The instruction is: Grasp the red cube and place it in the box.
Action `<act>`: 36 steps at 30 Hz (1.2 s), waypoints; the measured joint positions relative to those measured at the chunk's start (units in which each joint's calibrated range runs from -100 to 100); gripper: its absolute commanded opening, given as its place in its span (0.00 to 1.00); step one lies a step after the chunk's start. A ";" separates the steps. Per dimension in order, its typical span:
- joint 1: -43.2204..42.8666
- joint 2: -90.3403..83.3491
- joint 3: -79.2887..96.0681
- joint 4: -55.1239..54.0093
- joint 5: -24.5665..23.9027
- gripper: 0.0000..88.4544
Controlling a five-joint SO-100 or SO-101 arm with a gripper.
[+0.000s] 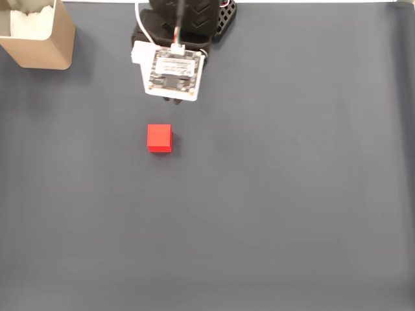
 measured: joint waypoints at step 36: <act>10.68 5.30 3.44 -9.79 8.94 0.20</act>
